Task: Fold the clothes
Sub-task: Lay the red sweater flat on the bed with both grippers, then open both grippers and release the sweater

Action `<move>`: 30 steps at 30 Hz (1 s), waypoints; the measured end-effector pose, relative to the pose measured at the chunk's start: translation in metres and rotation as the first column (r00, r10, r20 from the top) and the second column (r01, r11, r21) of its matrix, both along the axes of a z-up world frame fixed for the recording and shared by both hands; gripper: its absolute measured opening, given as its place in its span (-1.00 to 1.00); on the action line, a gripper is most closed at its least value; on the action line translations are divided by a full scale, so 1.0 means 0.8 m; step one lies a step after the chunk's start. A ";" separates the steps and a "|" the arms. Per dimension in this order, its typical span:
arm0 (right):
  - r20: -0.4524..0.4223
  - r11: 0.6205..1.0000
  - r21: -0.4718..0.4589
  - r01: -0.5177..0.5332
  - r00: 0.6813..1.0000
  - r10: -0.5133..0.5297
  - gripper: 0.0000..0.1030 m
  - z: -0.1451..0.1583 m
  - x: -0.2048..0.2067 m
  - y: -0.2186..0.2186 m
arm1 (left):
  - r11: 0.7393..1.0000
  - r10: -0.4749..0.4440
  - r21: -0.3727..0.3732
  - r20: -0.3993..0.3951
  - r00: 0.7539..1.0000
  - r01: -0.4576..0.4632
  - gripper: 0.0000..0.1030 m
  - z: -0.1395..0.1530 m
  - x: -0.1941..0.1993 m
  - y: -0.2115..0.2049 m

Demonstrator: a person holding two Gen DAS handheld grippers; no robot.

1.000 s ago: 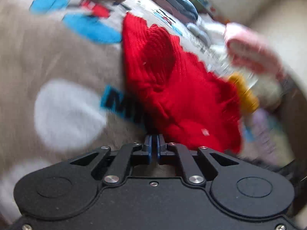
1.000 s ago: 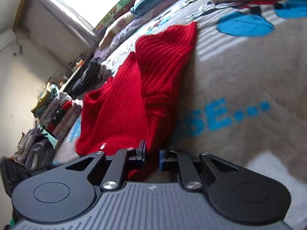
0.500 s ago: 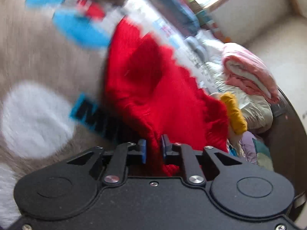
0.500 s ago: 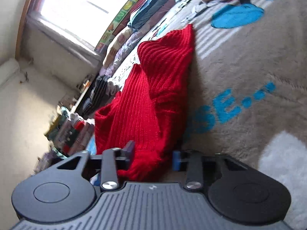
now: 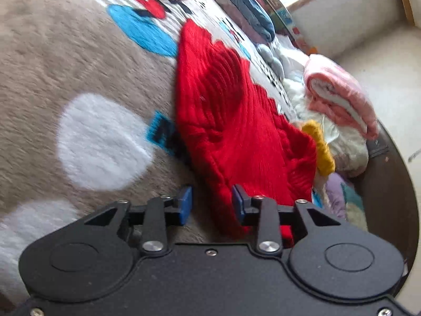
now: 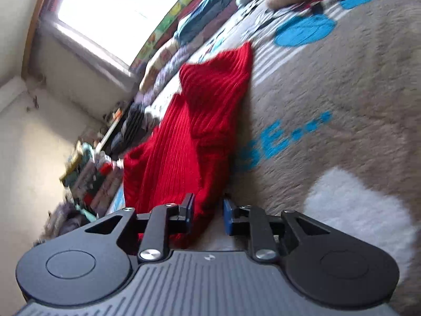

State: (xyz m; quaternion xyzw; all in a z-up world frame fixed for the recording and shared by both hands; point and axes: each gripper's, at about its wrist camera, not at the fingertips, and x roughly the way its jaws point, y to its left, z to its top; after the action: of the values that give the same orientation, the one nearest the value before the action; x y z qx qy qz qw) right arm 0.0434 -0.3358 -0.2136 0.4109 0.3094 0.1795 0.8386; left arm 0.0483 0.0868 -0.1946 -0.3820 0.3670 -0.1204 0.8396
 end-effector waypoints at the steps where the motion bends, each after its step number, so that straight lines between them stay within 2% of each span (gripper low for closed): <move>1: 0.010 1.000 0.013 0.020 1.000 -0.021 -0.31 0.000 0.001 -0.007 | 1.000 0.017 0.002 0.003 1.000 -0.017 -0.24 0.002 0.001 0.005; 3: 0.030 0.998 0.011 0.064 0.997 -0.064 -0.15 0.002 0.001 -0.020 | 0.998 0.060 0.033 0.011 0.998 -0.061 -0.23 0.008 0.004 0.014; 5: 0.036 0.995 0.013 0.095 0.995 -0.095 -0.09 -0.001 0.003 -0.031 | 0.990 0.099 0.093 0.036 0.994 -0.102 -0.10 0.017 0.007 0.021; 8: 0.093 0.982 -0.108 0.155 0.985 -0.145 -0.10 0.003 0.003 -0.028 | 0.978 0.118 0.161 0.080 0.990 -0.129 0.18 0.028 0.020 0.023; 9: 0.123 0.970 -0.174 0.172 0.981 -0.152 -0.04 0.006 0.003 -0.023 | 0.976 0.111 0.178 0.089 0.990 -0.125 0.27 0.030 0.027 0.022; 11: 0.171 0.949 -0.263 0.174 0.976 -0.132 0.22 0.006 0.007 -0.011 | 0.979 0.098 0.173 0.074 0.992 -0.109 0.31 0.028 0.042 0.028; 12: 0.186 0.947 -0.274 0.171 0.975 -0.122 0.40 0.003 0.009 -0.006 | 0.983 0.089 0.158 0.053 0.995 -0.096 0.31 0.024 0.051 0.033; 13: 0.200 0.951 -0.258 0.172 0.972 -0.121 0.57 0.000 0.010 -0.004 | 0.986 0.082 0.142 0.038 0.996 -0.087 0.31 0.022 0.060 0.039; 15: 0.221 0.963 -0.212 0.164 0.968 -0.117 0.78 -0.005 0.012 -0.005 | 0.991 0.073 0.107 0.022 0.997 -0.075 0.32 0.021 0.076 0.051; 17: 0.231 0.970 -0.198 0.140 0.968 -0.092 0.97 -0.006 0.017 -0.002 | 0.994 0.061 0.087 0.013 0.998 -0.062 0.44 0.023 0.096 0.056; 18: 0.232 0.969 -0.211 0.130 0.969 -0.080 1.00 -0.005 0.020 0.000 | 0.995 0.056 0.077 0.009 0.998 -0.057 0.55 0.024 0.108 0.059; 19: 0.232 0.965 -0.229 0.125 0.970 -0.071 1.00 -0.004 0.022 0.002 | 0.996 0.055 0.071 0.006 0.998 -0.055 0.57 0.025 0.119 0.060; 26: 0.257 0.965 -0.227 0.130 0.964 -0.070 1.00 -0.004 0.020 0.006 | 0.995 0.066 0.069 0.048 0.997 -0.069 0.57 0.036 0.189 0.070; 30: 0.280 0.968 -0.212 0.138 0.957 -0.075 1.00 -0.007 0.015 0.004 | 0.991 0.067 0.108 0.058 0.996 -0.073 0.50 0.040 0.224 0.067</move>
State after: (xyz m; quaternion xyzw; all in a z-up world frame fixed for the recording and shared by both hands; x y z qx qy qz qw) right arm 0.0551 -0.3322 -0.2190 0.2993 0.1882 0.1512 0.9231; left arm 0.2278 0.1403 -0.1628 -0.3445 0.3364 -0.0809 0.8727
